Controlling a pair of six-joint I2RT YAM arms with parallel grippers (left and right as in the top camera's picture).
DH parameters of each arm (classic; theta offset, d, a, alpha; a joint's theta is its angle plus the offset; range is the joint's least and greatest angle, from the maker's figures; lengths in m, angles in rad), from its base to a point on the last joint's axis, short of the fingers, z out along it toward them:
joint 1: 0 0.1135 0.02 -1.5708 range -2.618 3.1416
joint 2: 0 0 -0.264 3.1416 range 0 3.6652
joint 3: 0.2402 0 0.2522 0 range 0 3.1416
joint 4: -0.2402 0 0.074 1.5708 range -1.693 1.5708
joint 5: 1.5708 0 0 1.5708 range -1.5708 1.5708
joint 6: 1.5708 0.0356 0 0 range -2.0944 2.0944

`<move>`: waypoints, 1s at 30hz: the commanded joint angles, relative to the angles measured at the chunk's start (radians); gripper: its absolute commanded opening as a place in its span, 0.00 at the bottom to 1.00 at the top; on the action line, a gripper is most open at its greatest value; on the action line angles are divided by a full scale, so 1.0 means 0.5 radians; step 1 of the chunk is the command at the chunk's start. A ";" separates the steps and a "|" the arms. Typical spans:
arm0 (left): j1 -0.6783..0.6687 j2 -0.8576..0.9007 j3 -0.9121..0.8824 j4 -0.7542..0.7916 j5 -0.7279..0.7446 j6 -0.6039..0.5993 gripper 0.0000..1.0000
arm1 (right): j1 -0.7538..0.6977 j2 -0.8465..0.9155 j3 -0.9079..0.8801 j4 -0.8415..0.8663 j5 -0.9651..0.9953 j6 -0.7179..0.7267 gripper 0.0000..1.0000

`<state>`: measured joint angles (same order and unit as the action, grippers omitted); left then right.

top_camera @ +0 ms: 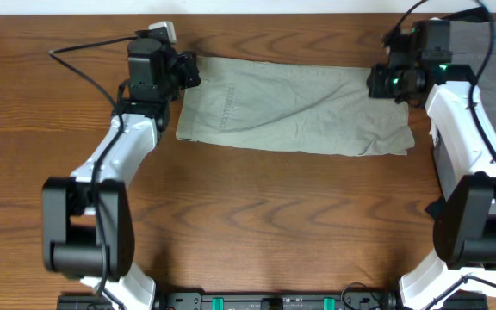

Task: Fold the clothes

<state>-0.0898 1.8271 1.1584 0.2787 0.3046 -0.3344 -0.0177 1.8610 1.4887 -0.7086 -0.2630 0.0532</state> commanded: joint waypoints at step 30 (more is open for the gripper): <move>-0.137 0.961 0.289 0.468 -0.006 0.169 0.19 | 0.238 0.379 -0.260 -0.059 0.121 0.099 0.08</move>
<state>-0.1703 2.2631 1.2758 0.5243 0.3672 -0.2874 0.0937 2.0312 1.3960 -0.7380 -0.2424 0.0837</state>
